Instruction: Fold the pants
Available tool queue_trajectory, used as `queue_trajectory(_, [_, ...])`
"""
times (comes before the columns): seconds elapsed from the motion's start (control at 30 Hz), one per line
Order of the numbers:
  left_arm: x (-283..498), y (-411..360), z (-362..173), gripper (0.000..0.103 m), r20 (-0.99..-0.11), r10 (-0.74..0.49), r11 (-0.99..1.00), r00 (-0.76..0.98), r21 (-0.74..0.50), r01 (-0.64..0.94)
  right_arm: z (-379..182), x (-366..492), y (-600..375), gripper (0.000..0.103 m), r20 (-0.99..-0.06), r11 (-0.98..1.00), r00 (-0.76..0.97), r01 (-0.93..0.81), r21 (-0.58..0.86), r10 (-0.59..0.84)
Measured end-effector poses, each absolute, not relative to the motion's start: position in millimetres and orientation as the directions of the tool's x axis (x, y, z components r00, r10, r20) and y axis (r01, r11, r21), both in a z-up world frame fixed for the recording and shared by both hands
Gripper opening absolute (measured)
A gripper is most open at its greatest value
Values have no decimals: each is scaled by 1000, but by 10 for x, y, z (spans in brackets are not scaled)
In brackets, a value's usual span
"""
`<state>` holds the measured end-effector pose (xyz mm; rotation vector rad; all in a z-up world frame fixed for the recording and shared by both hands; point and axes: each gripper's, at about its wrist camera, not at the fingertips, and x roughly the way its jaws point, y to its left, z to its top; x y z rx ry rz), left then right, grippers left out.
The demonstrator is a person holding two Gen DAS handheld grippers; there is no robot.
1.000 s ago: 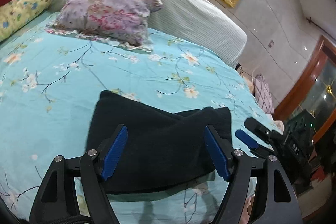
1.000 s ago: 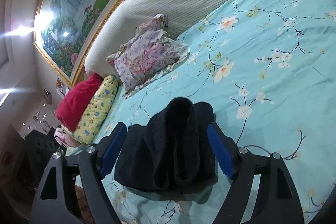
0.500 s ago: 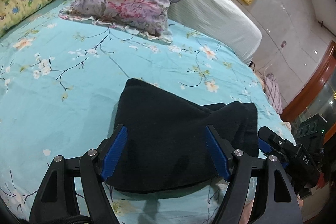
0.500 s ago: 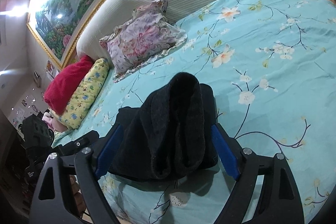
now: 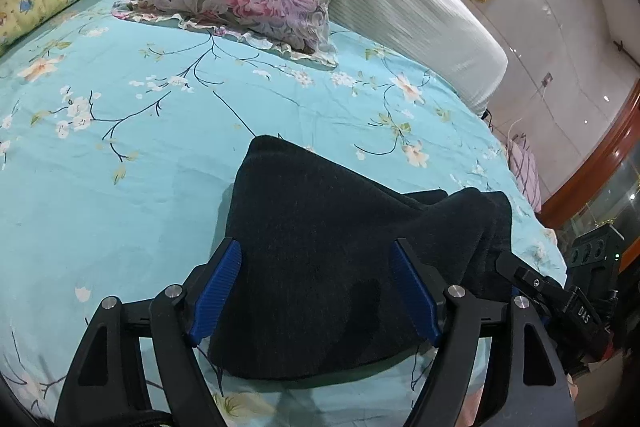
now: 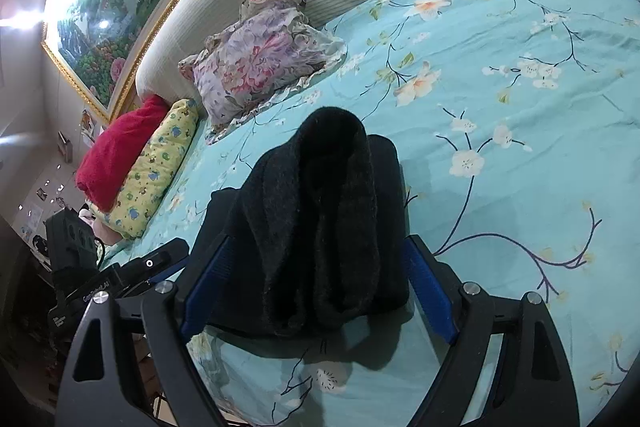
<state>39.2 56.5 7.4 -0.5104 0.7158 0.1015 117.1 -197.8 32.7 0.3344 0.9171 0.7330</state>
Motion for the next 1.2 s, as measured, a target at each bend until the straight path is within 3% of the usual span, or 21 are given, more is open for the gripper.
queue_trajectory(0.4, [629,657,-119,77,-678,-38,878,734,-374,-300,193,1235,-1945,86,-621,726,380,-412,550,686])
queue_trajectory(0.7, [734,865,-391,57,-694,-134,834,707,-464,-297,44,1321,-2007,84,-625,730,379,-391,560,682])
queue_trajectory(0.83, [764,897,-432,52,-692,-150,827,706,-479,-294,25,1338,-1968,83,-624,721,365,-405,562,691])
queue_trajectory(0.93, [765,959,-489,50,-681,-184,804,709,-519,-291,-12,1365,-1959,75,-610,697,341,-410,588,715])
queue_trajectory(1.0, [765,996,-514,49,-673,-200,789,712,-542,-290,-47,1395,-1961,64,-594,669,311,-409,620,741])
queue_trajectory(1.13, [763,1000,-511,45,-666,-208,783,717,-553,-286,-75,1431,-1975,58,-581,649,294,-407,642,759])
queue_trajectory(1.2, [753,991,-483,39,-659,-215,780,721,-560,-279,-71,1428,-1976,56,-576,645,293,-407,647,763])
